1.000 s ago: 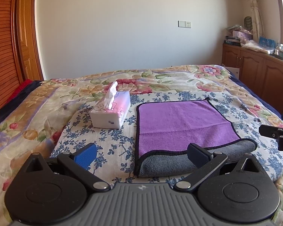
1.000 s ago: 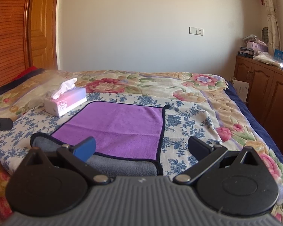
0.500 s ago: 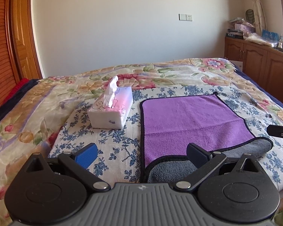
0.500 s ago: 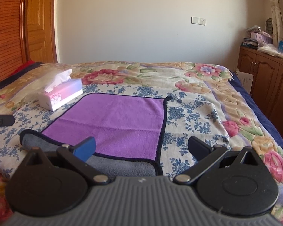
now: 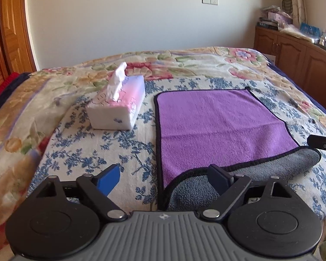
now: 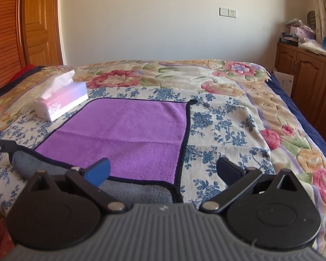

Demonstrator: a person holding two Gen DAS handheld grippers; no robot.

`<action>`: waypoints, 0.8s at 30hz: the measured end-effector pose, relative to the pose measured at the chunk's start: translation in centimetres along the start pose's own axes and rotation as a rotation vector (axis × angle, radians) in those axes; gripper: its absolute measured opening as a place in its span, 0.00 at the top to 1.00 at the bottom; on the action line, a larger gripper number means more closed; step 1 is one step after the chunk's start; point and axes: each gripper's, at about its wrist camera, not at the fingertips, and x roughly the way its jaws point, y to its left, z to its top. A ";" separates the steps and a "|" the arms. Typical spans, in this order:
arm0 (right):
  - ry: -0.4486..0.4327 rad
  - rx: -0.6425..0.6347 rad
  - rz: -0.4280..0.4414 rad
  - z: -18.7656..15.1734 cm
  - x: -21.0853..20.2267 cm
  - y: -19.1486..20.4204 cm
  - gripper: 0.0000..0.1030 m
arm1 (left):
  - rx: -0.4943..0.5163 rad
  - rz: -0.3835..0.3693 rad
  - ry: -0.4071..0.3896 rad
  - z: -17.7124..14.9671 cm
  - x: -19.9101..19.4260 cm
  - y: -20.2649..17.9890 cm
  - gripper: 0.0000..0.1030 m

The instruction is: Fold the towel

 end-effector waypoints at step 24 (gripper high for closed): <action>0.152 0.067 0.093 -0.7 1.7 -0.6 0.14 | 0.007 -0.108 0.079 -0.7 0.9 -0.7 0.65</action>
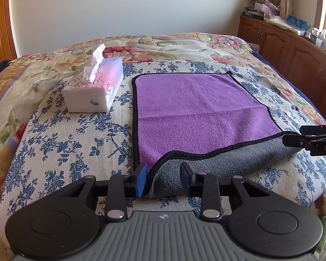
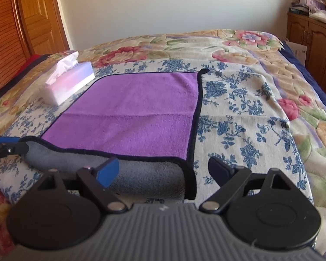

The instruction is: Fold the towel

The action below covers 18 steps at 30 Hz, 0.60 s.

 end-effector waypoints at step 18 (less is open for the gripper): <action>0.052 0.085 0.041 0.1 0.3 -1.6 0.33 | -0.064 0.013 0.000 0.2 0.0 1.4 0.65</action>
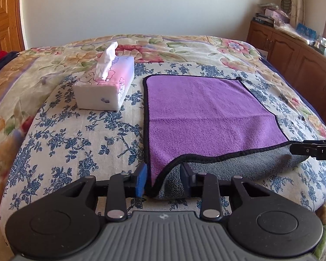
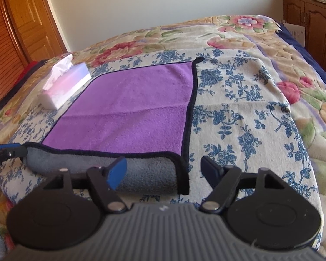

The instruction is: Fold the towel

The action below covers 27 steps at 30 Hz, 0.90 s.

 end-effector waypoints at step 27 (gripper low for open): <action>0.001 -0.062 -0.002 0.5 -0.5 0.3 0.96 | 0.031 -0.036 -0.021 0.1 -0.5 -0.5 0.94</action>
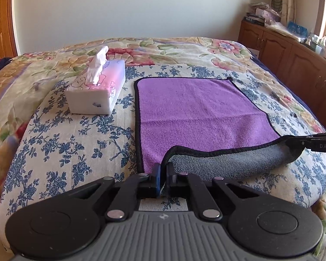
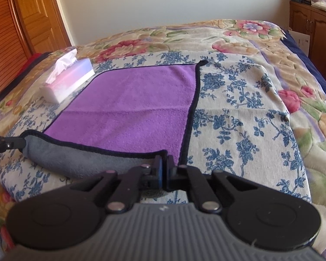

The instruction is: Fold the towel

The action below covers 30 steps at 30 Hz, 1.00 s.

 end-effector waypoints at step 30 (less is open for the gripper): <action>-0.156 -0.048 0.028 2.8 -0.5 -0.2 0.96 | -0.036 -0.005 -0.065 3.7 0.4 0.6 0.95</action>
